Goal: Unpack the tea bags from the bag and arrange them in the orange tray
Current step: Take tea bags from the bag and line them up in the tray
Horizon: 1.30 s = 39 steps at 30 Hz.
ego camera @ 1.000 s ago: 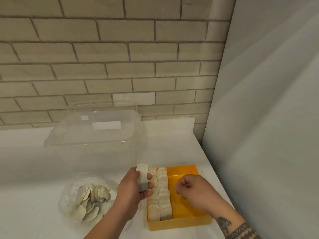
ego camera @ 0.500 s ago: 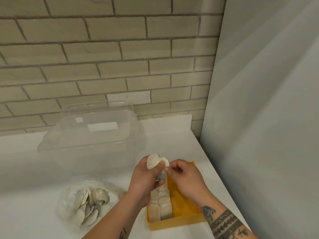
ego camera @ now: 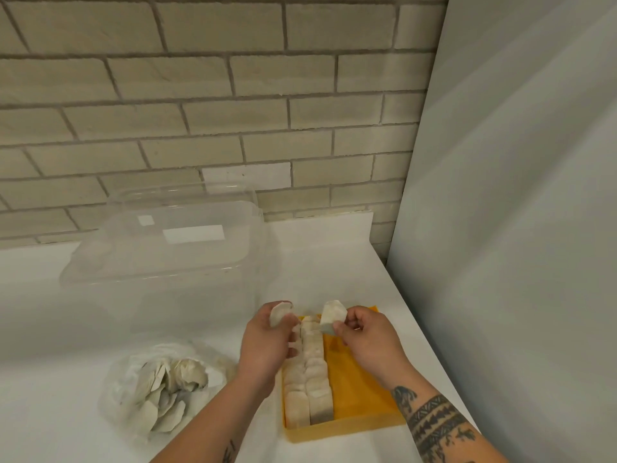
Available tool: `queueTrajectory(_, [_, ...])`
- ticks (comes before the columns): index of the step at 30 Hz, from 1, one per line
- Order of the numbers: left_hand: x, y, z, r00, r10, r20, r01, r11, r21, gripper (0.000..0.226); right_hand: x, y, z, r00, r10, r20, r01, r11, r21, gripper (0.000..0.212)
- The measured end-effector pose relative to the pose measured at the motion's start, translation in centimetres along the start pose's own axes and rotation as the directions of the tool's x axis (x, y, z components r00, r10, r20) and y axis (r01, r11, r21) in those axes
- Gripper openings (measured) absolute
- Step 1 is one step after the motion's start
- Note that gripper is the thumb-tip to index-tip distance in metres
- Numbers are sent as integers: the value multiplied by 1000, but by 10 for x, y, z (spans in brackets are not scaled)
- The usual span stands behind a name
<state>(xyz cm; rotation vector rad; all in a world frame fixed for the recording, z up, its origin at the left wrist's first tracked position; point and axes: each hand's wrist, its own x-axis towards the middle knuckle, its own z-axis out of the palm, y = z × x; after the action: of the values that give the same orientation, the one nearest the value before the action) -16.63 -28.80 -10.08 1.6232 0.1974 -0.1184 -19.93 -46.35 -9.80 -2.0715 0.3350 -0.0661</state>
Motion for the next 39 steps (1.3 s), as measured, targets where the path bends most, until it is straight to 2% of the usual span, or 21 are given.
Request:
queueTrajectory(4, [19, -16, -16, 993, 73, -98, -48, 971, 235, 8, 11, 15, 6, 998, 59, -20, -60, 997, -51, 19])
queueTrajectory(6, [24, -22, -19, 994, 76, -77, -45, 938, 343, 12, 16, 22, 11, 996, 84, -18, -85, 993, -83, 19])
queueTrajectory(9, [27, -32, -18, 999, 24, -40, -5, 913, 408, 16, 26, 34, 19, 993, 121, -9, -122, 987, -107, 7])
queueTrajectory(10, [28, -36, -18, 999, 3, -36, 12, 911, 411, 17, 29, 36, 21, 991, 134, -8, -134, 986, -105, 3])
queueTrajectory(13, [28, -42, -18, 999, -28, -37, 41, 911, 411, 18, 36, 40, 29, 987, 158, -1, -157, 983, -99, 10])
queueTrajectory(20, [29, -44, -19, 999, -29, -34, 40, 908, 418, 15, 45, 47, 38, 981, 193, -18, -194, 973, -123, 8])
queueTrajectory(25, [29, -43, -19, 999, -26, -38, 40, 904, 426, 15, 48, 49, 42, 980, 193, -43, -197, 972, -126, 15])
queueTrajectory(33, [27, -38, -19, 1000, -13, -28, 24, 900, 436, 16, 47, 44, 42, 971, 165, -173, -188, 974, -129, 15])
queueTrajectory(39, [23, -31, -18, 997, 15, -70, 13, 922, 388, 19, 35, 34, 31, 979, 153, -131, -174, 971, -166, 10])
